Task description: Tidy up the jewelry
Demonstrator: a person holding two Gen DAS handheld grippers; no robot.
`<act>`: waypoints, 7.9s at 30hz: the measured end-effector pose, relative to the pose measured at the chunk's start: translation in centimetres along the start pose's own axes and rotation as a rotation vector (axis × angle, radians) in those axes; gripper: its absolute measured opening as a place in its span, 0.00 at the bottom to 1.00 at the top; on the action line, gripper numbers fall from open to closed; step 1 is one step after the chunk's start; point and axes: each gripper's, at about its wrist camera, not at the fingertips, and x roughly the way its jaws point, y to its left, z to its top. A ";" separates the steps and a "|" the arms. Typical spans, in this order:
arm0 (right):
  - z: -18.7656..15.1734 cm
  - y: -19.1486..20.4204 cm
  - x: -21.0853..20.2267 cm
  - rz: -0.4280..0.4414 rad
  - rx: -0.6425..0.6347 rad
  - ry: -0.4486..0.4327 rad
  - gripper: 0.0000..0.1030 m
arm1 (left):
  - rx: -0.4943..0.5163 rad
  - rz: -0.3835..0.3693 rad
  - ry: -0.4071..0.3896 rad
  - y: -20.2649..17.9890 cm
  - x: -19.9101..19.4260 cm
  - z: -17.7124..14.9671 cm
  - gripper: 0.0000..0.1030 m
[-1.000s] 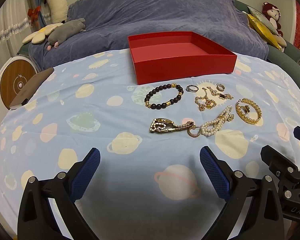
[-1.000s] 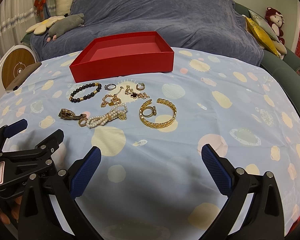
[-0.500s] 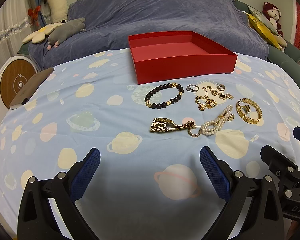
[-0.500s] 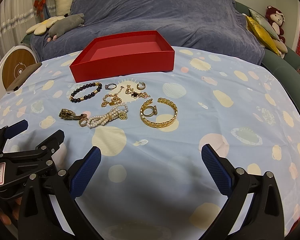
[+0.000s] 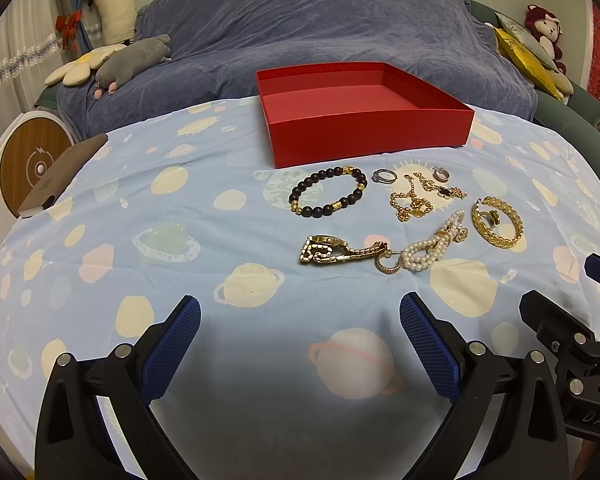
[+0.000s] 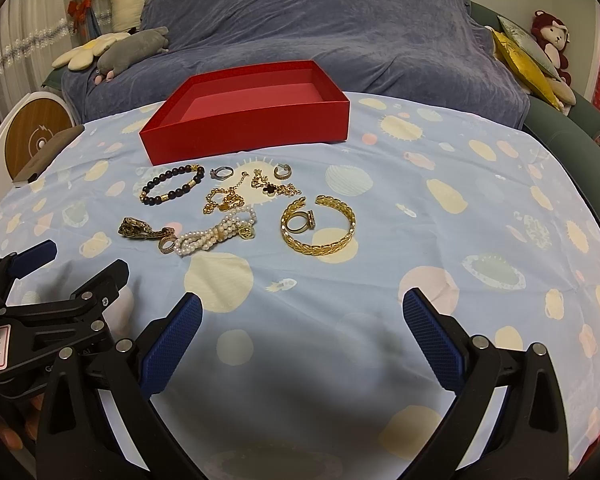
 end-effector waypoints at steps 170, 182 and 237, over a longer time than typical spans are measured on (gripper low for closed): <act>21.8 -4.2 11.2 0.181 0.054 0.001 0.78 | -0.087 -0.169 -0.018 6.1 8.2 15.9 0.63; 9.1 -6.6 3.8 0.221 0.147 0.084 0.78 | -0.145 -0.154 0.085 5.8 6.0 7.9 0.68; 5.6 2.4 7.9 0.226 -0.044 0.169 0.30 | -0.189 -0.152 0.129 5.3 7.3 6.9 0.68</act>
